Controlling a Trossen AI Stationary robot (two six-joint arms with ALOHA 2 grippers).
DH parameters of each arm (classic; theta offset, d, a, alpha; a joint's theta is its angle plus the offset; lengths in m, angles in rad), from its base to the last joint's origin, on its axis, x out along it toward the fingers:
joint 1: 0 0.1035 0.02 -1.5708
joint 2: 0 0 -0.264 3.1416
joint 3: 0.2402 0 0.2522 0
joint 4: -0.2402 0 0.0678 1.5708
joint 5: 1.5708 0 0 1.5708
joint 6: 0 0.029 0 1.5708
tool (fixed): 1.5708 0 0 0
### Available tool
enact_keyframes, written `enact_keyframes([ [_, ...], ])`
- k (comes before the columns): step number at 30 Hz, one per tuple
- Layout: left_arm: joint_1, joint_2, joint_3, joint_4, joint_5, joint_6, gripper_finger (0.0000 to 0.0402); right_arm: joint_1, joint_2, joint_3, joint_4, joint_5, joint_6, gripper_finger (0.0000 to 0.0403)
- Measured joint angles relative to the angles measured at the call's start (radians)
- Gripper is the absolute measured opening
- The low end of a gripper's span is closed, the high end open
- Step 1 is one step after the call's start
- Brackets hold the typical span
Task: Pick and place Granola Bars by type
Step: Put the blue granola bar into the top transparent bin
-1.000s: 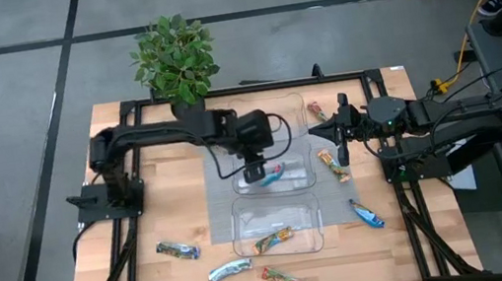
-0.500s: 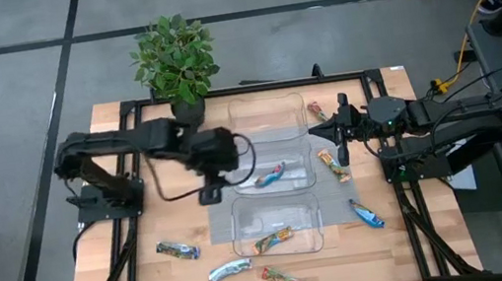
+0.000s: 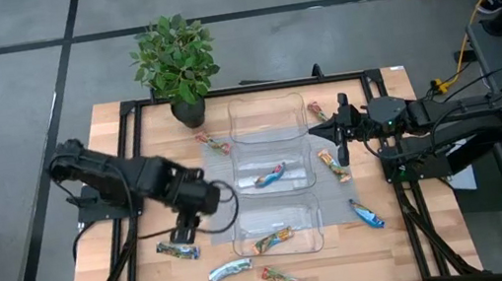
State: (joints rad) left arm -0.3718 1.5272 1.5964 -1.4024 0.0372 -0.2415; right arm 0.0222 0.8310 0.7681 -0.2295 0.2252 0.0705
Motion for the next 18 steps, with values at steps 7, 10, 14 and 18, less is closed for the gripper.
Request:
enact_keyframes([
  [7,-0.111,-0.1,-0.295,0.214,0.001,-0.232,0.0143,0.0,0.0,0.0,0.0,0.0,0.0,0.0008],
  [10,-0.161,-0.156,-0.445,0.367,0.001,-0.356,0.0143,0.0,0.0,0.0,0.0,0.0,0.0,0.0008],
  [14,-0.23,-0.201,-0.616,0.498,-0.029,-0.523,0.0143,0.0,0.0,0.0,0.0,0.0,0.0,0.0008],
  [18,-0.286,-0.204,-0.721,0.534,-0.04,-0.651,0.0146,0.0,0.0,0.0,0.0,0.0,0.0,0.0008],
])
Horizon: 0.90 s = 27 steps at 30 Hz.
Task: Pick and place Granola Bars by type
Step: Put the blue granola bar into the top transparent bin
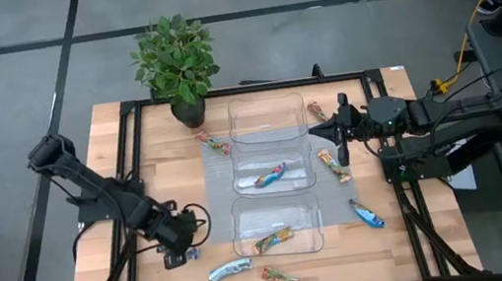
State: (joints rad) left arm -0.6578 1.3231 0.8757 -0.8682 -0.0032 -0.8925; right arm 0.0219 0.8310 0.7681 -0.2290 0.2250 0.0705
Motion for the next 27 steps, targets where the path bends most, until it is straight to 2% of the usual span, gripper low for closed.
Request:
enact_keyframes([
  [5,-0.062,0.0,-0.068,0.043,0.022,-0.102,0.0161,0.0,0.0,0.0,0.0,0.0,0.0,0.0008],
  [11,-0.13,0.0,-0.102,0.057,0.02,-0.21,0.0202,0.0,0.0,0.0,0.0,0.0,0.004,0.0008],
  [17,-0.212,0.001,-0.146,0.103,-0.029,-0.286,0.024,0.0,0.0,0.0,0.0,0.0,0.004,0.0008],
  [27,-0.256,0.001,-0.237,0.172,-0.077,-0.329,0.0248,0.0,0.0,0.0,0.0,0.0,0.024,0.0008],
])
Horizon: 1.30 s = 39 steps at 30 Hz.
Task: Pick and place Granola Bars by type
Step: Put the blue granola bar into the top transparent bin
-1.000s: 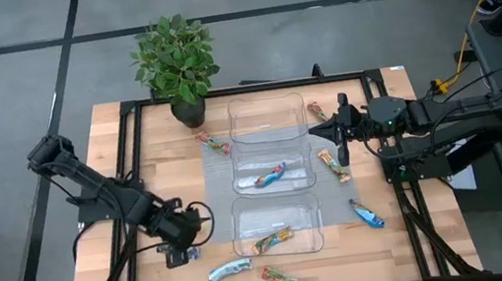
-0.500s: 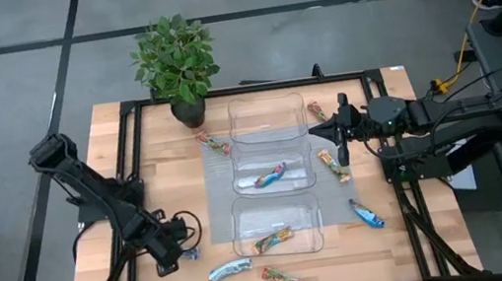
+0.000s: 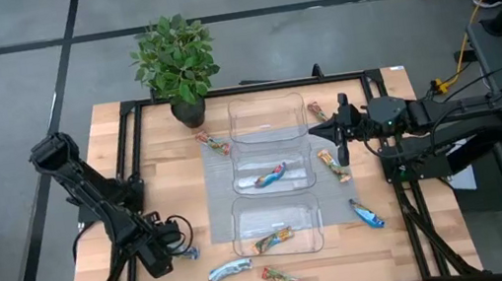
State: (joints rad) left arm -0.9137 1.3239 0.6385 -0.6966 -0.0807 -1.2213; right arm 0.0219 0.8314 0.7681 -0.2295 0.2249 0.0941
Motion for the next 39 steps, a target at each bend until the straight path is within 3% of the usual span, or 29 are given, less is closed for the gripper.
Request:
enact_keyframes([
  [7,-0.001,0.0,-0.073,0.122,-0.008,-0.047,0.0248,0.0,0.0,0.0,0.0,0.0,0.035,0.0008],
  [16,-0.001,-0.003,-0.103,0.151,-0.027,-0.121,0.0239,0.0,0.0,0.0,0.0,0.0,0.034,0.0008],
  [31,-0.001,-0.001,-0.107,0.13,-0.065,-0.227,0.0111,0.0,0.0,0.0,0.0,0.0,0.03,0.0008],
  [39,-0.001,0.004,-0.093,0.143,-0.083,-0.235,0.0073,0.0,0.0,0.0,-0.001,0.0,0.029,0.0008],
])
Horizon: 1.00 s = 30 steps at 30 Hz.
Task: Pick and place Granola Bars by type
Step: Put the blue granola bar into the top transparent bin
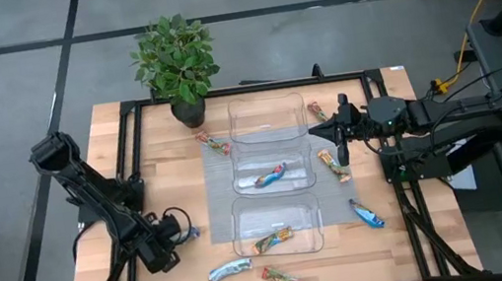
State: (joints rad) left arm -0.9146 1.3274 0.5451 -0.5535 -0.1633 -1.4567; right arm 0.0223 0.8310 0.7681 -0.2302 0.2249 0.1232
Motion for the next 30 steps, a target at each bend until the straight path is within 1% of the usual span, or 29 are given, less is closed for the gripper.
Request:
enact_keyframes([
  [3,0.001,0.0,0.011,0.032,-0.008,-0.002,0.0071,0.0,0.0,0.0,0.0,0.0,0.0,0.0008],
  [6,0.001,0.0,0.02,0.024,-0.015,-0.022,0.0073,0.0,0.0,0.0,0.0,0.0,0.0,0.0008],
  [13,0.003,0.0,0.077,0.017,-0.082,-0.029,0.0067,0.0,0.0,0.0,0.0,0.0,-0.001,0.0008],
  [17,0.026,-0.001,0.12,0.011,-0.113,-0.003,0.0067,0.0,0.0,0.0,0.0,0.0,-0.021,0.0008],
  [24,0.121,-0.001,0.237,0.004,-0.161,0.171,0.0066,0.0,0.0,0.0,0.0,0.0,-0.034,0.0008],
  [30,0.248,-0.002,0.358,0.003,-0.196,0.381,0.0066,0.0,0.0,0.0,0.0,0.0,-0.03,0.0008],
])
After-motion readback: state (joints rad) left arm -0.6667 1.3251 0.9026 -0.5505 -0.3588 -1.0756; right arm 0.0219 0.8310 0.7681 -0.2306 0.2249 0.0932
